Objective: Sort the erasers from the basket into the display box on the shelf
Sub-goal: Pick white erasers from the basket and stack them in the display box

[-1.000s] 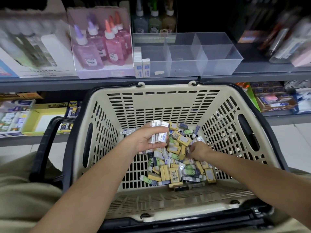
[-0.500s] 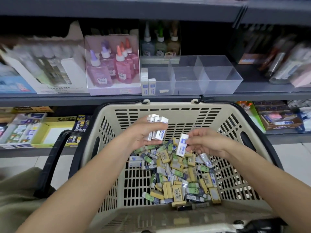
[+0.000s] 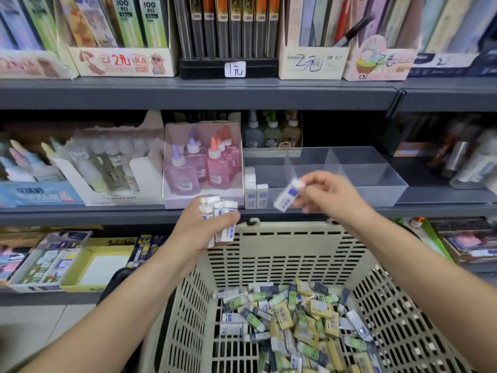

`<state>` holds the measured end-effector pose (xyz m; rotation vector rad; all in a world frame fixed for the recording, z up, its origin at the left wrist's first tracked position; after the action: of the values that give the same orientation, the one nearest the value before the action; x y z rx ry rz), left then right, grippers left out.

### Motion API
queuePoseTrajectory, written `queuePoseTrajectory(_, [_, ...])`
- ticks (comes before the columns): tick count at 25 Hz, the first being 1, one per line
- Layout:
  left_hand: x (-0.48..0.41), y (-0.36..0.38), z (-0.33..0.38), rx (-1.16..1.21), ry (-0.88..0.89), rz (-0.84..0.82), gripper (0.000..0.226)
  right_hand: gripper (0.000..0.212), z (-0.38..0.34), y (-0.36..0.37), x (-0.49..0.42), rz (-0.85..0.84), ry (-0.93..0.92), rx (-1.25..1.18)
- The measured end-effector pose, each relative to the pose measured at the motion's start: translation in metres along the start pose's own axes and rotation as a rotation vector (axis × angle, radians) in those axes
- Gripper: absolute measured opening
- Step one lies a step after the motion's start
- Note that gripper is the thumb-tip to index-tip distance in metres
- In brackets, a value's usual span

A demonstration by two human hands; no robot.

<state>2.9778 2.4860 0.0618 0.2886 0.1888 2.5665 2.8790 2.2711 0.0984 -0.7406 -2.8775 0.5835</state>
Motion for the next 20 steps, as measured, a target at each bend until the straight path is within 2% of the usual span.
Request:
queuePoseTrajectory(3, [-0.014,-0.014,0.001,0.064,0.023,0.048,0.033,0.015,-0.029,-0.009,-0.044,0.137,-0.128,0.216])
queuePoseTrajectory(5, [-0.025,-0.015,0.0,0.071,0.017,0.043,0.033,0.005,-0.031,0.001,-0.067,0.134,-0.157,0.441])
queuePoseTrajectory(7, [-0.035,-0.014,-0.004,0.075,0.003,0.022,0.034,0.006,-0.021,0.022,-0.083,0.033,-0.121,0.573])
queuePoseTrajectory(10, [-0.045,-0.017,-0.012,0.053,-0.017,0.002,0.039,0.01,-0.006,0.049,-0.091,-0.18,-0.004,0.522])
queuePoseTrajectory(13, [-0.05,-0.024,-0.016,0.022,-0.017,-0.015,0.04,0.022,-0.006,0.059,-0.095,-0.343,-0.033,0.752])
queuePoseTrajectory(15, [-0.05,-0.023,-0.014,0.026,0.002,-0.04,0.046,0.026,-0.005,0.063,-0.095,-0.422,-0.03,0.809])
queuePoseTrajectory(18, [-0.051,-0.011,-0.011,0.051,0.004,-0.089,0.063,0.026,-0.005,0.068,-0.091,-0.475,-0.054,0.894])
queuePoseTrajectory(20, [-0.051,-0.002,-0.01,0.07,-0.005,-0.121,0.065,0.026,-0.013,0.063,-0.088,-0.36,-0.129,0.935])
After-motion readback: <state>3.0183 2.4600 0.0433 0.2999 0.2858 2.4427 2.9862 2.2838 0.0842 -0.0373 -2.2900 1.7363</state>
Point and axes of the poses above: each hand's wrist, its own x-axis away from the middle knuckle, its own y-axis out of the palm, z = x × y, the point moved 8 cm from there along -x, towards the middle knuckle, and after that the axes turned 8 degrees about x, right-handed, at the moved point
